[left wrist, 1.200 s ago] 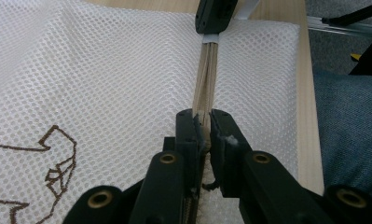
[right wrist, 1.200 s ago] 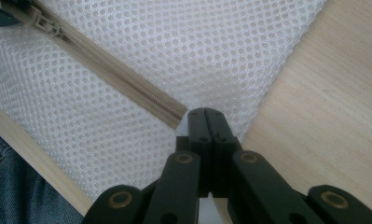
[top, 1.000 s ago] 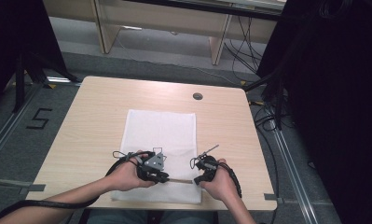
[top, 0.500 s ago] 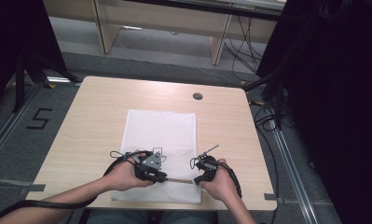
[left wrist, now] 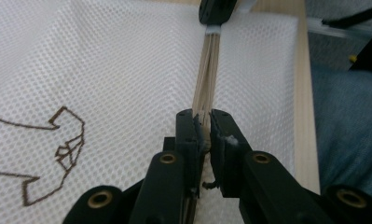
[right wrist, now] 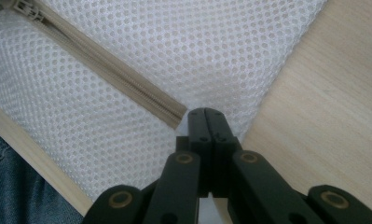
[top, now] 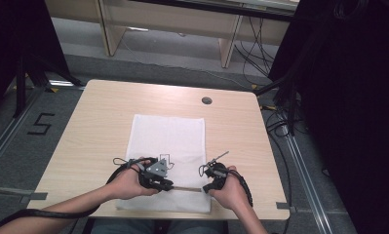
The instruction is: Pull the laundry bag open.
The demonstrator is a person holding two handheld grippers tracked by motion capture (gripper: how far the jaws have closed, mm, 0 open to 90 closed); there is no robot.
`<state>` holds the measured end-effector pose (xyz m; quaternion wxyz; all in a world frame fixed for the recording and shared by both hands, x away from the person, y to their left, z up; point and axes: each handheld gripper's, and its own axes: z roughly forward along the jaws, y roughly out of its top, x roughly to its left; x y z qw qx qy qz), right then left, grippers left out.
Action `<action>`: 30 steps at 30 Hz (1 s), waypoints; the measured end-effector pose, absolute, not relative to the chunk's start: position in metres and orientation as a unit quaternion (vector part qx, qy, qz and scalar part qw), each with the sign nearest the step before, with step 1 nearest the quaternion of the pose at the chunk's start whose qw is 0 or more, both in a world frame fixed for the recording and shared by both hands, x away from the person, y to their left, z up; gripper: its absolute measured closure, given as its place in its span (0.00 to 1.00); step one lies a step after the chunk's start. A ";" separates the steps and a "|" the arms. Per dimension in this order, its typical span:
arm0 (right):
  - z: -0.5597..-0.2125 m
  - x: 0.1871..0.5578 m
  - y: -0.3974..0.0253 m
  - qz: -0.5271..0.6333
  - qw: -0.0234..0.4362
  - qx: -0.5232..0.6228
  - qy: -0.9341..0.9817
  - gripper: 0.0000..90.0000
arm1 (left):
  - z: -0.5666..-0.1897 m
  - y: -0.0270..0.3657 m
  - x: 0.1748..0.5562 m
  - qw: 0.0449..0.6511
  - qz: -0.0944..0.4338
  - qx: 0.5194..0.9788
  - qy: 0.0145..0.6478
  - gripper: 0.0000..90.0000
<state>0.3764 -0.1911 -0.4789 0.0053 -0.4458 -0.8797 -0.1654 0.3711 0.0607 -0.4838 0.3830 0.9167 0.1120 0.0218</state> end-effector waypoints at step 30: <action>-0.479 0.376 -0.191 -0.166 0.006 -0.446 -0.880 1.00 | -0.485 0.079 0.370 0.378 0.023 0.917 0.126 0.91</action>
